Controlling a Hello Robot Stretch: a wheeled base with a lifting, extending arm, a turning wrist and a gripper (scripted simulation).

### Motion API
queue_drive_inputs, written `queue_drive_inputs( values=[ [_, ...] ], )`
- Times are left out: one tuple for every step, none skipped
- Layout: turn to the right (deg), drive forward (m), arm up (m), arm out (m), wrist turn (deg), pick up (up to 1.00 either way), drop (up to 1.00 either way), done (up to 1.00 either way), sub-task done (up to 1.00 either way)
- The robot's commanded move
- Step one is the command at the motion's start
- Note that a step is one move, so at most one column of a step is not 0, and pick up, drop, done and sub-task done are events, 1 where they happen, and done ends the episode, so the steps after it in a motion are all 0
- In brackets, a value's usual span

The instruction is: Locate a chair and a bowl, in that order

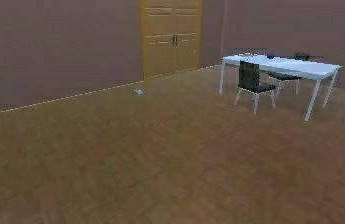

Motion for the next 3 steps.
queue_drive_inputs(
  values=[
    [30.0,0.0,0.0,0.0,0.0,0.0,0.0,0.0,0.0],
    [0.0,1.0,0.0,0.0,0.0,0.0,0.0,0.0,0.0],
    [0.0,1.0,0.0,0.0,0.0,0.0,0.0,0.0,0.0]
  ],
)
